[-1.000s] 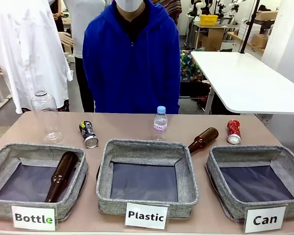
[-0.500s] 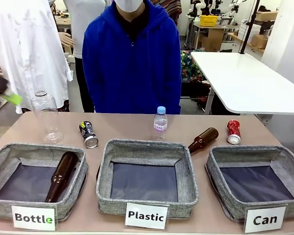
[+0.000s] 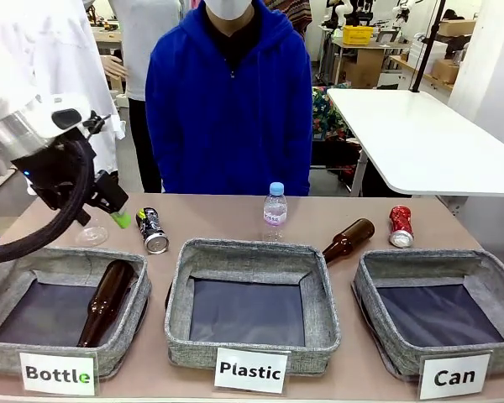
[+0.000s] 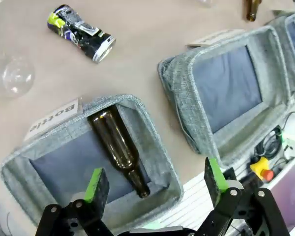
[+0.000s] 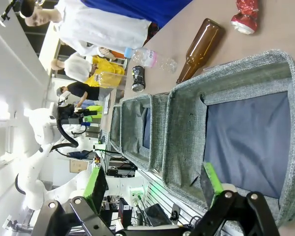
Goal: Sort the can waste into the basket.
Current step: Pick up the can waste from the table and place it in the right Fabric basket.
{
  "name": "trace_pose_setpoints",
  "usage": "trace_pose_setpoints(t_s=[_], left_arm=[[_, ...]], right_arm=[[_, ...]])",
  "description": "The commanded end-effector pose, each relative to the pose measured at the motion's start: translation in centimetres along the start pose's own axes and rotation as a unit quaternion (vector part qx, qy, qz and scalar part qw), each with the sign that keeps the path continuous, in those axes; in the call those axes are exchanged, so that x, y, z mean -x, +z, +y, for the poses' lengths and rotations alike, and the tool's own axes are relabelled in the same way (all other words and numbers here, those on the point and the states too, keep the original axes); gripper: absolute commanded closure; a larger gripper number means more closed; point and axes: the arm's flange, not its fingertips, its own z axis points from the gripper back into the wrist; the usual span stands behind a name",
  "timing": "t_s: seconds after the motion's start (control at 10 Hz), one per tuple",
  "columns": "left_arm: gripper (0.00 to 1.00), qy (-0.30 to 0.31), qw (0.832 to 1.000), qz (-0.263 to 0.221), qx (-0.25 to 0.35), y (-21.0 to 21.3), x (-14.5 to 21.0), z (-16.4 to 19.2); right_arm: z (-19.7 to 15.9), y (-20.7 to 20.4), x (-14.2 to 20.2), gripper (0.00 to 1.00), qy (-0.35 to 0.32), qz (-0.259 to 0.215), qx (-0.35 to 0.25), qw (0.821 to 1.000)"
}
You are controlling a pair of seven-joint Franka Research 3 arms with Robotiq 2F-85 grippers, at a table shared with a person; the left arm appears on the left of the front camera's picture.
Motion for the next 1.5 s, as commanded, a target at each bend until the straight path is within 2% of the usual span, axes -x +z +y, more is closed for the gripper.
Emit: trace_pose_setpoints(t_s=[0.0,0.1,0.2,0.5,0.7,0.8,0.9,1.1,1.4], left_arm=[[0.0,-0.019,1.0,-0.006,0.009,2.3,1.3,0.6],[0.0,0.0,1.0,0.0,0.0,0.0,0.0,0.0],[0.0,0.356,0.906,-0.161,-0.163,-2.7,-2.7,-1.0],[0.0,0.394,0.89,-0.137,-0.185,-4.6,-5.6,-3.9],[0.0,0.38,0.9,-0.098,-0.192,-5.2,-6.6,-3.5],[0.0,0.356,0.918,-0.078,-0.158,-2.8,-5.4,-2.4],[0.0,0.284,0.954,-0.028,-0.095,0.9,-2.8,-0.9],[0.0,0.142,0.99,0.006,0.023,9.7,4.6,3.3],[0.0,0.135,0.987,-0.011,0.082,16.6,10.8,9.8]], right_arm=[[0.0,0.1,-0.4,0.0,0.013,-0.008,-0.01,1.0],[0.0,0.1,-0.4,0.0,0.013,-0.008,-0.01,1.0],[0.0,0.1,-0.4,0.0,0.013,-0.008,-0.01,1.0],[0.0,0.1,-0.4,0.0,0.013,-0.008,-0.01,1.0],[0.0,0.1,-0.4,0.0,0.013,-0.008,-0.01,1.0],[0.0,0.1,-0.4,0.0,0.013,-0.008,-0.01,1.0],[0.0,0.1,-0.4,0.0,0.013,-0.008,-0.01,1.0],[0.0,0.1,-0.4,0.0,0.013,-0.008,-0.01,1.0],[0.0,0.1,-0.4,0.0,0.013,-0.008,-0.01,1.0]])
